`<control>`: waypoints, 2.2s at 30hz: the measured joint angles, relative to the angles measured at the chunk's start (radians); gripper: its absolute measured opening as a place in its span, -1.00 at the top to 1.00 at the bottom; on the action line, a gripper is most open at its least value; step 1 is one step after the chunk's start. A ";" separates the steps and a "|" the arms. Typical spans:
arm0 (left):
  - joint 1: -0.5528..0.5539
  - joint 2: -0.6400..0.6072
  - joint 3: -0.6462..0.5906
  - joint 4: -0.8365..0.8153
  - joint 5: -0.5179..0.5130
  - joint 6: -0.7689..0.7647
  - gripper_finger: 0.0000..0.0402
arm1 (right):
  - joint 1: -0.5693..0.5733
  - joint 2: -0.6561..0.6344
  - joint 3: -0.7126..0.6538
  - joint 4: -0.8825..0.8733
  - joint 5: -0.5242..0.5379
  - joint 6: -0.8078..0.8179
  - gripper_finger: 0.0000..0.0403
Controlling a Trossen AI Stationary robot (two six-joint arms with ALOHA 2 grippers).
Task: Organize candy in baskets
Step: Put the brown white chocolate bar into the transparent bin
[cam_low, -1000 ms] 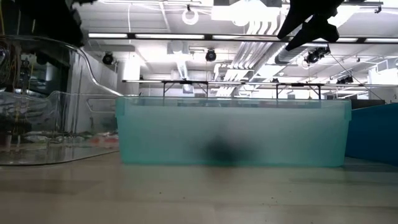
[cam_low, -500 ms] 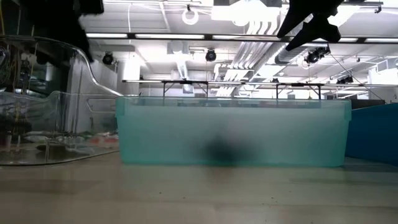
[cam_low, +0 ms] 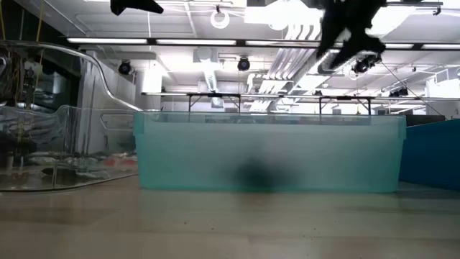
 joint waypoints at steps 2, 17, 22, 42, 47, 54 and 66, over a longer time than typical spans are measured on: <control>0.046 0.000 0.002 -0.002 0.009 -0.027 0.03 | -0.089 0.040 -0.013 -0.073 -0.045 -0.052 0.04; 0.066 0.001 0.000 -0.001 0.054 -0.053 0.03 | -0.469 0.268 -0.308 0.121 -0.154 -0.391 0.04; 0.074 0.001 0.001 -0.001 0.044 -0.054 0.03 | -0.481 0.345 -0.326 0.247 -0.178 -0.478 0.04; 0.074 0.001 0.000 -0.001 0.027 -0.060 0.03 | -0.479 0.469 -0.326 0.239 -0.103 -0.638 0.45; 0.074 0.001 0.000 -0.001 0.022 -0.014 0.03 | -0.445 0.356 -0.330 0.145 -0.103 -0.652 0.91; 0.075 0.001 0.000 0.013 -0.001 0.040 0.03 | -0.305 0.053 -0.330 0.163 -0.173 -0.502 0.97; 0.077 0.063 -0.037 0.169 0.058 0.185 0.03 | 0.058 -0.085 -0.326 0.868 -0.224 -0.444 0.99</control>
